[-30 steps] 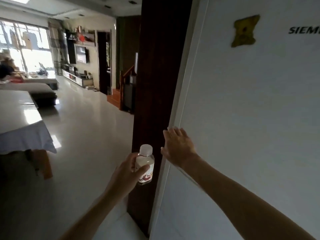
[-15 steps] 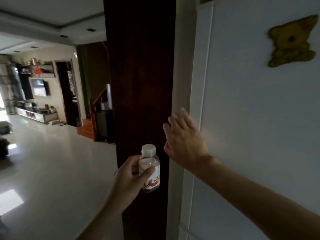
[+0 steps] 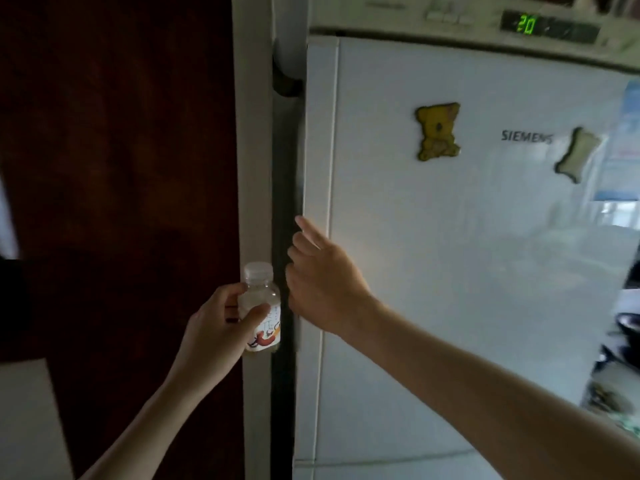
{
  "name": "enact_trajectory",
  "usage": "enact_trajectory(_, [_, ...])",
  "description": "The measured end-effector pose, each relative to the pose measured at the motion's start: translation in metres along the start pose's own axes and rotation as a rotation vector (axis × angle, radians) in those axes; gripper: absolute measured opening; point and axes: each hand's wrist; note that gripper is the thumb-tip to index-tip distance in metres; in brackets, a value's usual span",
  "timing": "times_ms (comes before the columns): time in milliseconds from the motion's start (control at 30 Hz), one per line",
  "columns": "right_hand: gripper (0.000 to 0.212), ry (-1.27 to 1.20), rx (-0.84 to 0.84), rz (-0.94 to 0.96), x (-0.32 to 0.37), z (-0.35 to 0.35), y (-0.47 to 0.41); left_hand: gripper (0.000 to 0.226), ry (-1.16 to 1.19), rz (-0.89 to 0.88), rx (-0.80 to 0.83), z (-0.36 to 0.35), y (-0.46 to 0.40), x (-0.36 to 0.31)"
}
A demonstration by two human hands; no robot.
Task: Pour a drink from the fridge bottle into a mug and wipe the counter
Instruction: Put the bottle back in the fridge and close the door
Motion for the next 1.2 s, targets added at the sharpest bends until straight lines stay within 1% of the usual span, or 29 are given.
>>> enact_trajectory(67, [0.033, -0.007, 0.068, -0.022, 0.008, -0.003, 0.0, 0.045, 0.009, -0.035, 0.085, -0.003, 0.0, 0.004])
enact_trajectory(200, [0.039, 0.02, 0.155, -0.062, 0.016, -0.003, -0.004, 0.047, 0.088, -0.078, 0.145, -0.005, -0.006, 0.001])
enact_trajectory(300, [0.042, 0.071, 0.186, -0.071, 0.017, 0.001, -0.004, 0.065, 0.157, -0.108, 0.191, -0.002, -0.007, -0.001])
enact_trajectory(333, [0.043, 0.076, 0.193, -0.078, 0.019, 0.002, -0.003, 0.066, 0.164, -0.115, 0.196, -0.003, -0.005, 0.001])
enact_trajectory(433, [0.047, 0.089, 0.233, -0.117, 0.023, 0.005, -0.002, 0.056, 0.16, -0.098, 0.204, -0.003, -0.001, 0.01])
enact_trajectory(533, [0.051, 0.124, 0.237, -0.124, 0.024, 0.01, -0.002, 0.049, 0.158, -0.095, 0.215, -0.001, 0.002, 0.013])
enact_trajectory(667, [0.053, 0.14, 0.221, -0.105, 0.022, 0.016, -0.002, 0.046, 0.166, -0.127, 0.201, 0.0, 0.003, 0.011])
enact_trajectory(767, [0.05, 0.118, 0.195, -0.105, 0.024, 0.015, -0.001, 0.055, 0.156, -0.17, 0.194, 0.002, 0.004, 0.011])
enact_trajectory(833, [0.051, 0.099, 0.126, -0.095, 0.025, 0.013, 0.006, 0.056, 0.159, -0.172, 0.188, 0.004, 0.005, 0.012])
enact_trajectory(900, [0.057, 0.06, 0.008, -0.083, 0.026, 0.018, 0.022, 0.047, 0.156, -0.174, 0.166, 0.008, 0.005, 0.012])
enact_trajectory(967, [0.059, 0.029, -0.053, -0.07, 0.028, 0.028, 0.039, 0.043, 0.158, -0.183, 0.164, 0.013, 0.005, 0.01])
enact_trajectory(1100, [0.038, 0.022, -0.056, -0.044, 0.032, 0.048, 0.055, 0.04, 0.172, -0.185, 0.201, 0.012, 0.006, -0.002])
enact_trajectory(1200, [0.032, -0.019, -0.063, -0.044, 0.034, 0.063, 0.067, 0.043, 0.155, -0.216, 0.239, 0.002, 0.011, -0.017])
Point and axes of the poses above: each hand's wrist, its own y-axis away from the middle knuckle, its own z-axis out of the back of the hand, x = y × z, and after that the axes turned 5 degrees about -y, right-handed
